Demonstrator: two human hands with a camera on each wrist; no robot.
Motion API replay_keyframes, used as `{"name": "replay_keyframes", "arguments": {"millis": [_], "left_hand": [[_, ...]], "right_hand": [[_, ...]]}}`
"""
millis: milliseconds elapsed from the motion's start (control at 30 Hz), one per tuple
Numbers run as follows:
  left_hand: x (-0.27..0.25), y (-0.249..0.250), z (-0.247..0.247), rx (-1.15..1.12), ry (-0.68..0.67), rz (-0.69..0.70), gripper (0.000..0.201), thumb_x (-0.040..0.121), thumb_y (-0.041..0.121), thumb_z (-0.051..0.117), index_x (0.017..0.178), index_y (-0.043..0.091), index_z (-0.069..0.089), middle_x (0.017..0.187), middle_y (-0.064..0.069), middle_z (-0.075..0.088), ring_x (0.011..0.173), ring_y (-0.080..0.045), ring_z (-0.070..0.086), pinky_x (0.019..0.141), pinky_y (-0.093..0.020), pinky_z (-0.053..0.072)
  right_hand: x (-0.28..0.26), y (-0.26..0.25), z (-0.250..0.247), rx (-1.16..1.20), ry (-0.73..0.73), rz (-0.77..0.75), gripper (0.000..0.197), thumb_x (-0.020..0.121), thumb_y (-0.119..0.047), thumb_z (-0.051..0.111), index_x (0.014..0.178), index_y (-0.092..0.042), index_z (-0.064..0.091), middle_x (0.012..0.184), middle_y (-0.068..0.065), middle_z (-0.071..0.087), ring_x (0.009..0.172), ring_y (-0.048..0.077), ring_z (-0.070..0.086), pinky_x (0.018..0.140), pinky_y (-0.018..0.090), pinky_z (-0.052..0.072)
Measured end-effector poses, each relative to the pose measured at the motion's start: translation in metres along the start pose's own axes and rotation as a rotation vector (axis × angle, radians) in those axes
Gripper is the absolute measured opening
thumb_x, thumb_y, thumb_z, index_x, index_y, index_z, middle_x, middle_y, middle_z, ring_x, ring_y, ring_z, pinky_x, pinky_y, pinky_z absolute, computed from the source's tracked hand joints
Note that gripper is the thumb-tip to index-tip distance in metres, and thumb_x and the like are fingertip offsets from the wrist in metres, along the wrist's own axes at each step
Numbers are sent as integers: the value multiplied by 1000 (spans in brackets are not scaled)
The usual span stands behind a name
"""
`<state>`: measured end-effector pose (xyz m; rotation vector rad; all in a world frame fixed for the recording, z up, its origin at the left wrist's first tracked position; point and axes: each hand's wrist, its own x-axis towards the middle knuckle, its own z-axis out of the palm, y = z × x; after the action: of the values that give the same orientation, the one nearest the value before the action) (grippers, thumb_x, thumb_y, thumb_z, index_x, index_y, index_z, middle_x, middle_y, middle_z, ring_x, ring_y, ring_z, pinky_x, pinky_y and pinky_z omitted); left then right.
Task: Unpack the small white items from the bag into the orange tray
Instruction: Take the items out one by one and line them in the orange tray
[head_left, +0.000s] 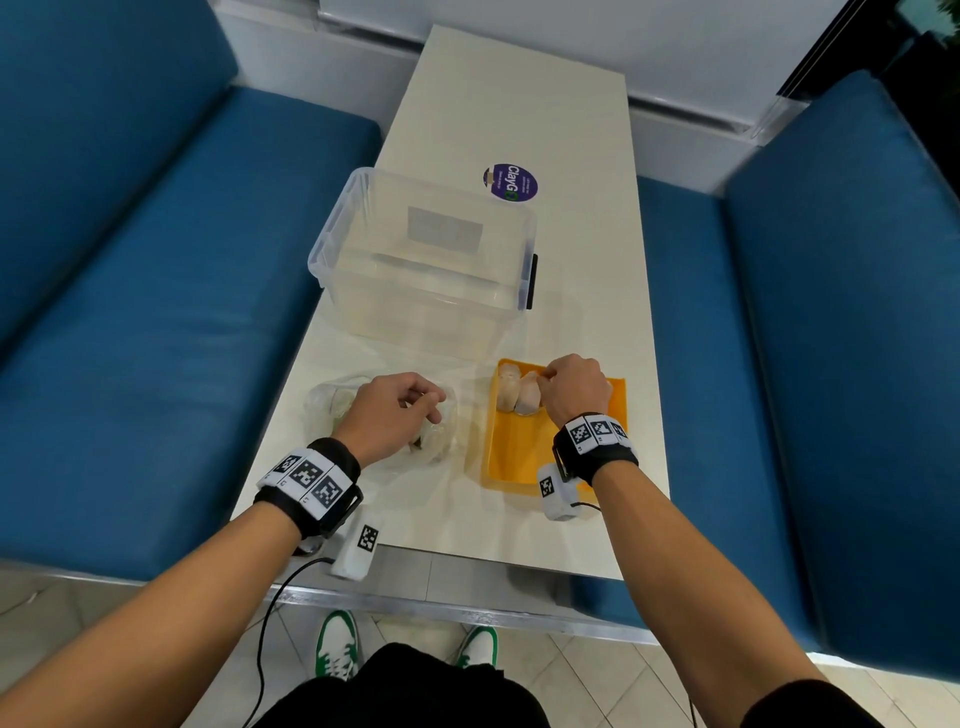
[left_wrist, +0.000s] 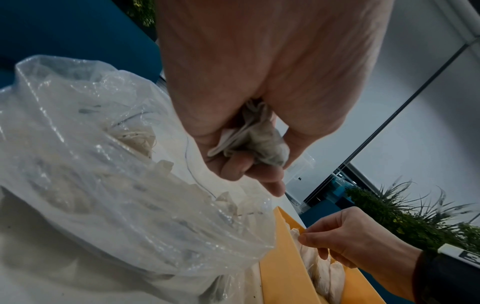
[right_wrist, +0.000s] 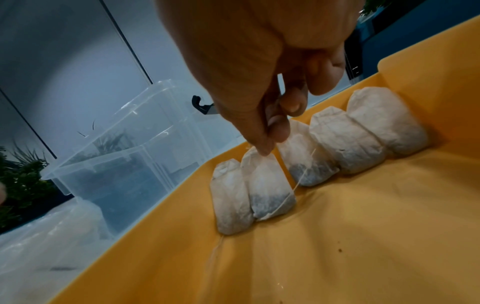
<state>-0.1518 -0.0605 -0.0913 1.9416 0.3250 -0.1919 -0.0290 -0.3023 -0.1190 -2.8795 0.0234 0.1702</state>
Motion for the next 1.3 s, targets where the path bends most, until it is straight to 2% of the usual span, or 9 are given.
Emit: {"name": "replay_keyframes", "arguments": {"millis": [133,300,467,667,967,1067,1167,1267,1300], "left_hand": [[0,1,0,4,-1,4,11,100,25,64,96,25,75,80,8,78,86,-16,71,70,-36,59],[0,0,-3,5,-3,7,11,100,25,64,97,25,75,80,8,78,84,-16,71,70,-37,59],[-1,-1,-2,2,-11,1,12,100,24,64,97,25,76,81,8,78,82,-14,70,68,-33,57],[-1,-1,-1,4,-19,12,12,99,24,64,96,26,75,81,8,78,82,-15,71,68,-34,59],[-3,-1,-1,-9,-22,-3,11,99,23,65,97,23,75,81,6,78,80,-22,70,69,-33,58],[-4,1,-2,-43,-25,-33,14,98,16,62,102,24,73,84,3,76,73,-17,66,70,-32,57],[-2,9,-3,-304,-85,-152,23,92,4,56,110,15,65,87,-5,58,67,-17,53,59,-33,45],[-2,23,-5,-738,-102,-305,41,70,1,50,111,3,56,85,-8,48,62,-19,46,58,-35,37],[-2,27,-6,-834,-100,-335,41,71,-2,45,110,3,55,86,-9,48,63,-21,46,59,-36,37]], "right_hand": [[-2,2,-2,36,9,-3,21,97,-29,59,98,-18,78,93,7,72,73,20,58,65,29,48],[-2,1,-6,109,50,11,17,90,-28,61,91,-22,78,88,6,74,77,24,67,71,39,61],[-5,-3,-7,153,34,28,17,90,-26,62,90,-21,78,89,5,74,79,25,68,73,41,62],[-3,0,-5,195,31,21,19,92,-23,61,94,-20,80,92,5,76,87,25,68,78,42,60],[1,5,4,317,31,68,12,90,-19,66,95,-18,78,95,6,75,87,21,69,77,29,58],[-1,6,2,311,42,95,12,89,-18,63,94,-21,74,95,6,73,83,20,66,75,30,57],[-6,0,-6,327,75,30,11,87,-19,63,90,-23,72,86,2,73,82,19,67,76,36,59],[-19,-17,-20,438,46,-146,6,86,-20,68,89,-23,73,76,-5,73,77,10,68,72,29,58],[-24,-24,-25,500,18,-218,5,86,-20,70,89,-22,73,74,-7,73,75,8,69,71,28,57]]}}
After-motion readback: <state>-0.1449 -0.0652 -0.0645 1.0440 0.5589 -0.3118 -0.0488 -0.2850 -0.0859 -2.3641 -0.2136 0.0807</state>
